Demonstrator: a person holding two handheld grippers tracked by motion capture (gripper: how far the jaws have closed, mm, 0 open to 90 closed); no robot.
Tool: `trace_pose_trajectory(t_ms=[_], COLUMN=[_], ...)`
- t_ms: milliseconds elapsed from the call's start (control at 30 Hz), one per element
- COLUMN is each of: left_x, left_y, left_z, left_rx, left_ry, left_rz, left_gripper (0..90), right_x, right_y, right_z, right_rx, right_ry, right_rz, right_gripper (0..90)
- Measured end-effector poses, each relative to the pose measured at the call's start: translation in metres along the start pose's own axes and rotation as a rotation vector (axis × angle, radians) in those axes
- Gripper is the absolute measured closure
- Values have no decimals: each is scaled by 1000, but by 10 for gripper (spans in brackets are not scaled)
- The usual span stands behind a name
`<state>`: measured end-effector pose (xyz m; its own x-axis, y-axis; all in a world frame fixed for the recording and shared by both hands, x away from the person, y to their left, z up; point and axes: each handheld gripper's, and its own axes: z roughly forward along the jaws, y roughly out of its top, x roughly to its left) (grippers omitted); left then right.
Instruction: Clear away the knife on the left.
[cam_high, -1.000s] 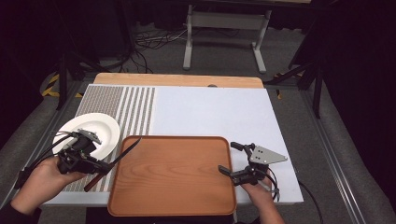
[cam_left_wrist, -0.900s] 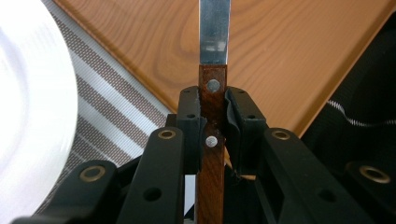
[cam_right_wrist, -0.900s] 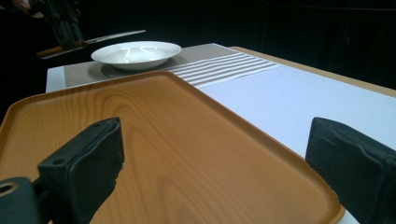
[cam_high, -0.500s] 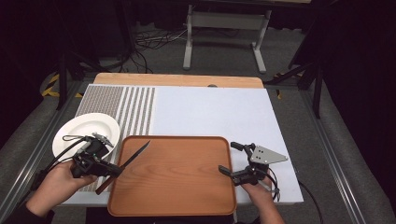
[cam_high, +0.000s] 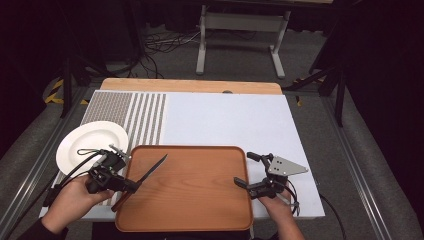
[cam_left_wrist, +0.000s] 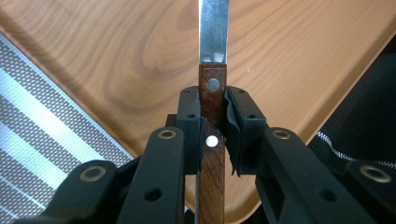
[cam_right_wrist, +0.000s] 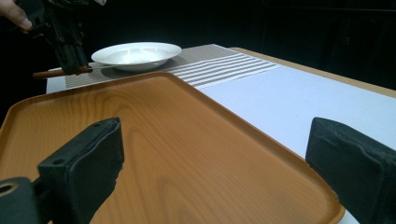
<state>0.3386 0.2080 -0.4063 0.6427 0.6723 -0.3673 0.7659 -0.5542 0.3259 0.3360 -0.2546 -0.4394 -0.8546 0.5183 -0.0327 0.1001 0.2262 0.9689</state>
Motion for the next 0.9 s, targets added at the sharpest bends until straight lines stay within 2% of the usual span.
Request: trace_pose_trajectory(t_ms=[300, 700, 867, 900], left_x=[-1, -2, -2, -2], left_y=[3, 6, 7, 7], left_z=[13, 26, 30, 31], left_rx=[16, 42, 53, 57], left_ry=[-13, -4, 19, 8], left_rz=[-26, -42, -42, -47], left_gripper=[774, 774, 773, 774], right_x=[0, 0, 0, 0], right_y=[0, 0, 0, 0], right_z=[1, 1, 0, 1], right_rx=[0, 3, 2, 4], right_ry=[2, 4, 4, 5], right_rz=[2, -3, -3, -4], right_gripper=[49, 49, 50, 49])
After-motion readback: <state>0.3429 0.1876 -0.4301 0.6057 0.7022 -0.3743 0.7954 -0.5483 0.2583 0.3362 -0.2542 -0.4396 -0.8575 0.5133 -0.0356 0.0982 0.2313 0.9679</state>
